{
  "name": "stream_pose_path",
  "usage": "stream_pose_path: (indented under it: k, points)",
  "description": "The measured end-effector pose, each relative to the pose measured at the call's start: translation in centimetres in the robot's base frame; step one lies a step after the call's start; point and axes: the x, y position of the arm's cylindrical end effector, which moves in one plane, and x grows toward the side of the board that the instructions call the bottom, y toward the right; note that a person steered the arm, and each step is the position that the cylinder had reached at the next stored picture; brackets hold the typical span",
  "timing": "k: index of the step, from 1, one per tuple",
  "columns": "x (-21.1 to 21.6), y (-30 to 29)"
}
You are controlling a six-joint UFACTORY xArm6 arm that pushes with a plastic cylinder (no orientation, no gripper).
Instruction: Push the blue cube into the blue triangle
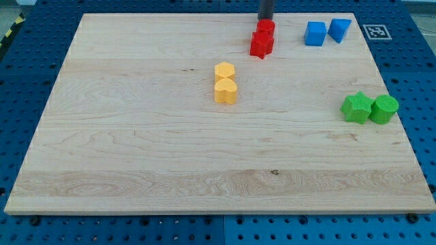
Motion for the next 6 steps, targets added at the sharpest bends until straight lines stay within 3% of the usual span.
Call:
stream_pose_path:
  k: [4, 6]
  points:
    - [6.1, 4.2]
    - [6.5, 8.1]
